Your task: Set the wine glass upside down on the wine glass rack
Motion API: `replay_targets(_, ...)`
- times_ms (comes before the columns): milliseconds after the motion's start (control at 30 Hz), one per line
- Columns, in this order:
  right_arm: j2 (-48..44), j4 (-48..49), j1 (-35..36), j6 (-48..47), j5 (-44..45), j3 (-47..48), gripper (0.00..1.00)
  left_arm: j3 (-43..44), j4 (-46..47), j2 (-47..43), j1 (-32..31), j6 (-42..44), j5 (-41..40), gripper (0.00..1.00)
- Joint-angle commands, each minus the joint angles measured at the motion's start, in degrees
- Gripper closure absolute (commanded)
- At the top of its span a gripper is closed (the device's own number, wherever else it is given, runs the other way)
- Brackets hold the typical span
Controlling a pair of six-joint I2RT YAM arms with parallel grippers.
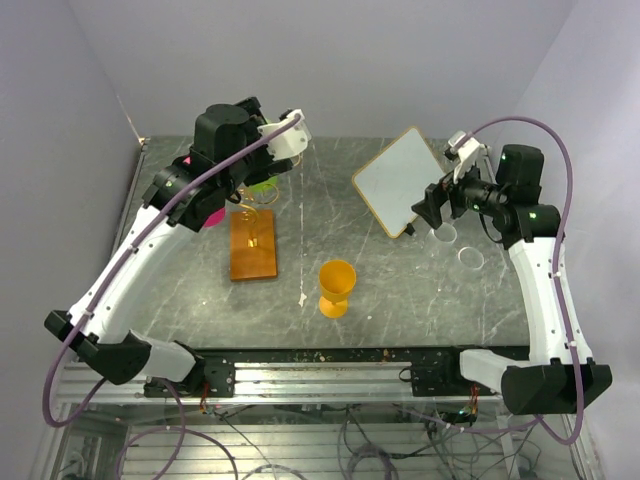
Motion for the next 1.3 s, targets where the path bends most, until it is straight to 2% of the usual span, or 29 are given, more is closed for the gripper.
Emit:
replay_targets(0,-0.4,-0.4,-1.1,0.2,2.3,1.7,0.00,2.7,-2.8,-1.7,1.1,-5.3,6.4,0.01)
replay_targets(200,-2.5,-0.9,-3.7,-0.1,9.1,1.4,0.00,3.7,-7.9,-3.5,1.6,-7.0,15.5,0.01)
replay_targets(433,-6.0,-3.6,-11.7,0.2,11.4,1.0,0.00,5.0,-12.7,-4.8,2.2,-9.9,27.8,0.01)
replay_targets(600,-7.1,-8.7,-14.5,0.2,13.3,-0.1,0.02,4.8,-13.8,-5.2,2.6,-11.3,32.5,0.01)
replay_targets(767,-2.7,-16.6,-14.5,0.0,15.3,1.2,0.14,3.7,-13.3,-5.0,2.5,-11.8,33.7,0.01)
replay_targets(933,-0.8,-17.4,-14.4,0.7,16.9,0.2,0.18,2.3,-12.6,-5.1,2.6,-11.5,33.9,0.01)
replay_targets(1267,5.7,-17.9,-11.4,2.0,20.1,1.3,0.41,0.4,-12.0,-5.7,2.6,-10.9,33.0,0.01)
